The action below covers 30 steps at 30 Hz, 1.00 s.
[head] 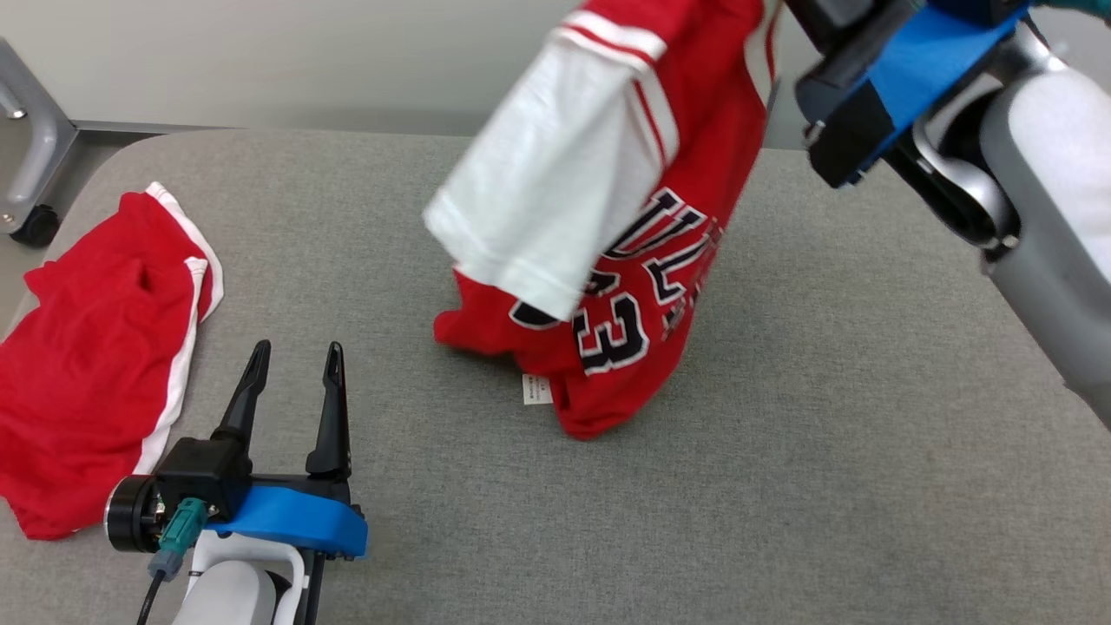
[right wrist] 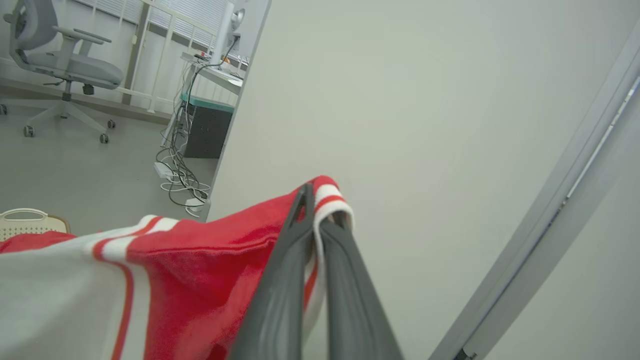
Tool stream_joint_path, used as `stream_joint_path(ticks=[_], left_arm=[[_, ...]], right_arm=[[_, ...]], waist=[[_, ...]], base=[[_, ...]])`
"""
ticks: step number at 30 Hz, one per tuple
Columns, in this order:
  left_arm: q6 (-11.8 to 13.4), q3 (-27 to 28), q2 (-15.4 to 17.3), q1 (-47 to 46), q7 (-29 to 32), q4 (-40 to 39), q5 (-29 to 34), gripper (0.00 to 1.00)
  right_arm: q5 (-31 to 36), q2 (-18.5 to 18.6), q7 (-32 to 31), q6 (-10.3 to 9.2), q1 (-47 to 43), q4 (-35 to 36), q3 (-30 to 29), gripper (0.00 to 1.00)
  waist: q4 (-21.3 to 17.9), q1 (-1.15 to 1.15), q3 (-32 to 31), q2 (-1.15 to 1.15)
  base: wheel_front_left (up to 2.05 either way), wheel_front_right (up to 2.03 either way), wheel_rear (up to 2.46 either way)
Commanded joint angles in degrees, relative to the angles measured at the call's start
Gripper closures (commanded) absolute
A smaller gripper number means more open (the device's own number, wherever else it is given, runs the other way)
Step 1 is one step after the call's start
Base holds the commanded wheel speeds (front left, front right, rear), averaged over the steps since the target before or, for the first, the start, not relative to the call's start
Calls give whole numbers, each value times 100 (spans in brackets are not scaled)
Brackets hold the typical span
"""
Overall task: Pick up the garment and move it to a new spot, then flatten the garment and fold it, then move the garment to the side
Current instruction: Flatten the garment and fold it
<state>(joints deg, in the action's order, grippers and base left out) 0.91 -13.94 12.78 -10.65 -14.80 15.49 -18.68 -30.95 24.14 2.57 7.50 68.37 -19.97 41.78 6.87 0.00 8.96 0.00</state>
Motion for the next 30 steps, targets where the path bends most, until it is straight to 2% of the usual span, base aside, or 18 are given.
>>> stream_joint_path(ticks=[1, 9, 17, 18, 19, 22, 24, 27, 30], left_arm=[[7, -8, 16, -55, -25, -28, -22, 0], [-40, -91, -78, -212, -32, -59, -7, 0], [-97, -117, -35, -348, -40, -39, 44, 0], [-100, -124, -28, -356, -40, -42, 52, 0], [-98, -127, -26, -357, -38, -40, 57, 0], [-84, -139, -16, -337, -39, -30, 63, 0], [-70, -153, -16, -300, -40, -12, 58, 0], [-73, -171, -26, -220, -40, 11, 32, 0], [-46, -164, -32, -128, -42, 20, 13, 0]], right_arm=[[-16, 245, 2, -2, -296, -190, -30, 100], [-279, 1000, 92, -1, -1440, -1335, -251, 100], [-422, 1006, 590, -1, -1916, -2829, -740, 100], [-409, 965, 620, -1, -1922, -3026, -824, 73], [-408, 917, 596, -1, -1925, -3216, -889, 2], [-362, 843, 369, -1, -1870, -3701, -979, 0], [-378, 738, -2, -1, -1863, -3974, -982, 0], [-390, 664, -560, -1, -1931, -4168, -905, 0], [-467, 590, -911, -1, -2031, -4058, -867, 0]], waist=[[-46, 0, 44, 0], [-45, 0, 302, 0], [108, 0, 543, 0], [123, 0, 557, 0], [132, 0, 561, 0], [137, 0, 536, 0], [119, 0, 471, 0], [74, 0, 317, 0], [-7, 0, 154, 0]], base=[[0, 0, 0], [0, 0, 0], [0, 0, 0], [0, 0, 0], [0, 0, 0], [0, 0, 0], [0, 0, 0], [0, 0, 0], [0, 0, 0]])
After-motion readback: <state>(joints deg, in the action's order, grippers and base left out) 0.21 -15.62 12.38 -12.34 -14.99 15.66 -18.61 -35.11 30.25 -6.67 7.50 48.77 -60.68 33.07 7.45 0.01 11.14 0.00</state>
